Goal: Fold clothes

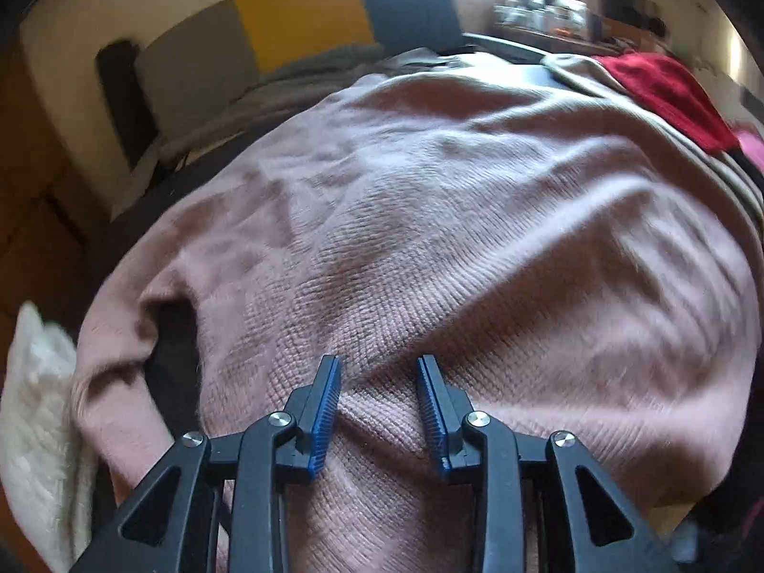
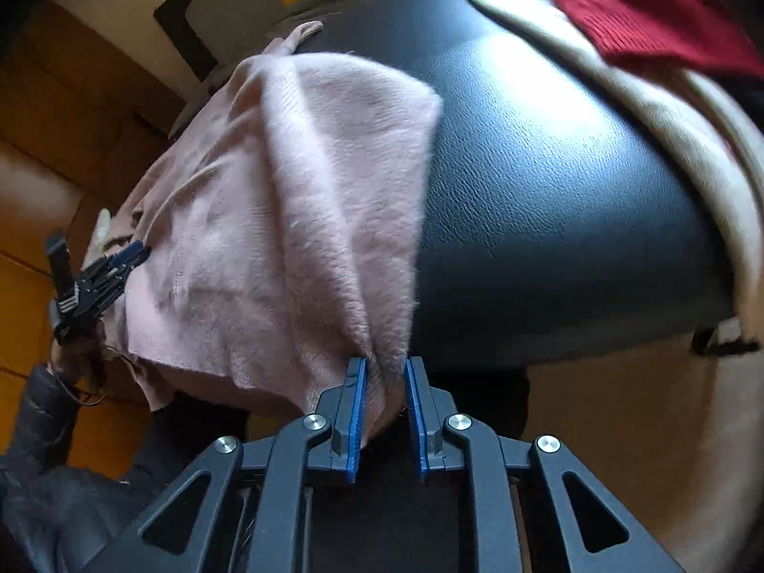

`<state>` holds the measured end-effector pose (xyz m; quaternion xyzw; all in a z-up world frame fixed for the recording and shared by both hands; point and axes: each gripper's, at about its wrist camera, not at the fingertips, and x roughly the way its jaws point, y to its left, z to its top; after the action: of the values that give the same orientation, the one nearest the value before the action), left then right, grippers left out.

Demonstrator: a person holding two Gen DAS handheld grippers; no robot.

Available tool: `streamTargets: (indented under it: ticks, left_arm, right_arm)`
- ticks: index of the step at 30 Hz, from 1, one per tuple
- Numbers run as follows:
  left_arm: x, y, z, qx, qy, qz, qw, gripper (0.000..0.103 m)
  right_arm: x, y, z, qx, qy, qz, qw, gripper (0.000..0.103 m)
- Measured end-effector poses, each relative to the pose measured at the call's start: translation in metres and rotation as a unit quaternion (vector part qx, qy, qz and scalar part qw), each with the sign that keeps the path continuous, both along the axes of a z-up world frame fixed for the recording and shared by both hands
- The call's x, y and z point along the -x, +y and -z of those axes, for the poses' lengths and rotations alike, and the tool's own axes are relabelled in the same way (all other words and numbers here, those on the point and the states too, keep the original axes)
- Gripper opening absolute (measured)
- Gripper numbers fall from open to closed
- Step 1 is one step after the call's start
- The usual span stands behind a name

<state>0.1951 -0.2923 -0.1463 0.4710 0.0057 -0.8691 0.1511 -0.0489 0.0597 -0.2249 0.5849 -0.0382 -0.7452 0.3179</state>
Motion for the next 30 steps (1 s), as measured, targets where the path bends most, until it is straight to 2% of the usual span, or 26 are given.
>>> streamTargets:
  ticks: [2, 3, 5, 6, 7, 8, 11, 12, 13, 16, 19, 21, 22, 23, 26, 28, 30]
  left_arm:
    - [-0.004, -0.001, -0.009, -0.028, 0.017, -0.024, 0.9991, 0.033]
    - [-0.005, 0.0, -0.014, -0.049, 0.035, -0.032, 0.9977, 0.033]
    - [-0.004, 0.001, -0.024, -0.123, 0.079, -0.039, 0.9885, 0.033]
    - [0.0, 0.003, -0.028, -0.165, 0.097, -0.038, 0.9809, 0.033]
    - [0.007, 0.006, -0.031, -0.193, 0.107, -0.033, 0.9748, 0.033]
    - [0.016, 0.011, -0.035, -0.216, 0.116, -0.028, 0.9691, 0.034]
    - [0.046, 0.031, -0.045, -0.268, 0.121, 0.012, 0.9559, 0.036]
    - [0.058, 0.038, -0.048, -0.28, 0.118, 0.028, 0.9522, 0.036]
    - [0.07, 0.046, -0.05, -0.291, 0.115, 0.043, 0.9488, 0.037]
    - [0.097, 0.061, -0.052, -0.335, 0.102, 0.075, 0.9336, 0.04]
    - [0.131, 0.07, -0.047, -0.393, 0.075, 0.102, 0.911, 0.044]
    - [0.146, 0.074, -0.044, -0.431, 0.051, 0.113, 0.894, 0.046]
    - [0.152, 0.076, -0.042, -0.45, 0.039, 0.118, 0.8845, 0.047]
    - [0.158, 0.079, -0.041, -0.452, 0.026, 0.126, 0.8824, 0.048]
    - [0.168, 0.094, -0.044, -0.408, -0.014, 0.168, 0.8972, 0.048]
    - [0.171, 0.103, -0.043, -0.397, -0.042, 0.197, 0.8956, 0.048]
    - [0.17, 0.108, -0.04, -0.377, -0.068, 0.215, 0.8985, 0.048]
  right_arm:
    - [0.01, 0.006, -0.004, 0.018, -0.002, 0.017, 1.0, 0.019]
    - [0.017, 0.009, -0.011, 0.034, 0.008, 0.027, 0.999, 0.022]
    - [0.031, 0.015, -0.024, 0.066, 0.028, 0.047, 0.996, 0.05]
    - [0.043, 0.014, -0.028, 0.083, 0.036, 0.059, 0.994, 0.079]
    - [0.052, 0.012, -0.029, 0.096, 0.041, 0.068, 0.992, 0.092]
    - [0.063, 0.007, -0.029, 0.103, 0.045, 0.076, 0.991, 0.092]
    - [0.101, -0.014, -0.013, 0.078, 0.036, 0.102, 0.991, 0.092]
    - [0.109, -0.021, -0.007, 0.085, 0.023, 0.104, 0.991, 0.099]
    - [0.115, -0.028, -0.002, 0.098, 0.01, 0.102, 0.99, 0.102]
    - [0.121, -0.049, 0.002, 0.205, -0.042, 0.047, 0.977, 0.102]
    - [0.11, -0.071, -0.001, 0.272, -0.045, 0.002, 0.961, 0.102]
    - [0.098, -0.086, -0.013, 0.287, -0.024, -0.026, 0.957, 0.102]
    - [0.089, -0.101, -0.022, 0.279, 0.001, -0.049, 0.959, 0.102]
    - [0.082, -0.112, -0.029, 0.271, 0.019, -0.074, 0.96, 0.102]
    - [0.067, -0.141, -0.046, 0.246, 0.063, -0.143, 0.957, 0.103]
    - [0.054, -0.156, -0.045, 0.238, 0.078, -0.177, 0.952, 0.103]
    - [0.047, -0.181, -0.042, 0.235, 0.085, -0.205, 0.946, 0.103]
